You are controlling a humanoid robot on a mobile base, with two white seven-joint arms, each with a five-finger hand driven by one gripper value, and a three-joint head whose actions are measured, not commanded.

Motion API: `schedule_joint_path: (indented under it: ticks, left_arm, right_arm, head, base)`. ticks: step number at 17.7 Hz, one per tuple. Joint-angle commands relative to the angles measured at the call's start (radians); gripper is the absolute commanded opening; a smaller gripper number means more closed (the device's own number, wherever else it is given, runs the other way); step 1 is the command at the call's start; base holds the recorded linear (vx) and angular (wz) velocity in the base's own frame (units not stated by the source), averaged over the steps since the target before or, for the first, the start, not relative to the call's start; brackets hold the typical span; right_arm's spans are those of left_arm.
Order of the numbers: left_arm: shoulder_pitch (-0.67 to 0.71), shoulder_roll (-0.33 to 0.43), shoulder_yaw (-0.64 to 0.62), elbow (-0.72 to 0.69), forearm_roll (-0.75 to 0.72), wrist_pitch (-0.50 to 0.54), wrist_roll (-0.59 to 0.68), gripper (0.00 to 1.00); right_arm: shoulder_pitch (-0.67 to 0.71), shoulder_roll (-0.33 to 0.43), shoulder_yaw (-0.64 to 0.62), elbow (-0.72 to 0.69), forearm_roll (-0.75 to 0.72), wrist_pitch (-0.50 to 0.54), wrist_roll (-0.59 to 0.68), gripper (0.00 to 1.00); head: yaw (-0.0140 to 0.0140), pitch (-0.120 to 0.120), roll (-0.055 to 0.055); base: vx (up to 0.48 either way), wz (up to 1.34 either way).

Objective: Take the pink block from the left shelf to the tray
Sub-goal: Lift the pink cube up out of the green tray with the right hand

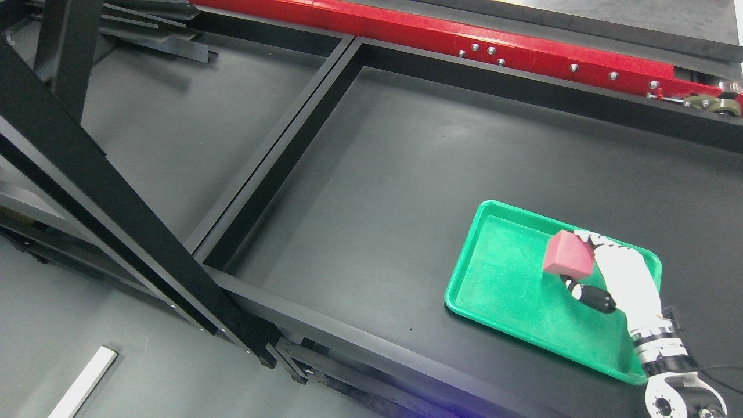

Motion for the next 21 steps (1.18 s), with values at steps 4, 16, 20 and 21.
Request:
schedule_joint_path:
  ticks: [4, 16, 20, 21]
  left_arm:
    - [0.009, 0.017, 0.000, 0.000, -0.002, -0.001, 0.000, 1.00]
    - [0.009, 0.017, 0.000, 0.000, -0.002, -0.001, 0.000, 1.00]
    - [0.009, 0.017, 0.000, 0.000, -0.002, -0.001, 0.000, 1.00]
    - [0.009, 0.017, 0.000, 0.000, -0.002, -0.001, 0.000, 1.00]
  right_arm:
    - [0.064, 0.134, -0.154, -0.144, -0.003, -0.013, -0.214, 0.00]
    - [0.093, 0.135, -0.154, -0.169, -0.023, -0.020, -0.225, 0.01]
    - [0.097, 0.135, -0.154, -0.169, -0.023, -0.020, -0.225, 0.01]
    - [0.097, 0.135, -0.154, -0.169, -0.023, -0.020, -0.225, 0.01]
  head:
    - [0.0000, 0.000, 0.000]
    - [0.0000, 0.000, 0.000]
    - [0.0000, 0.000, 0.000]
    - [0.0000, 0.000, 0.000]
  base:
    - [0.000, 0.00]
    - [0.000, 0.00]
    - [0.000, 0.02]
    - [-0.007, 0.02]
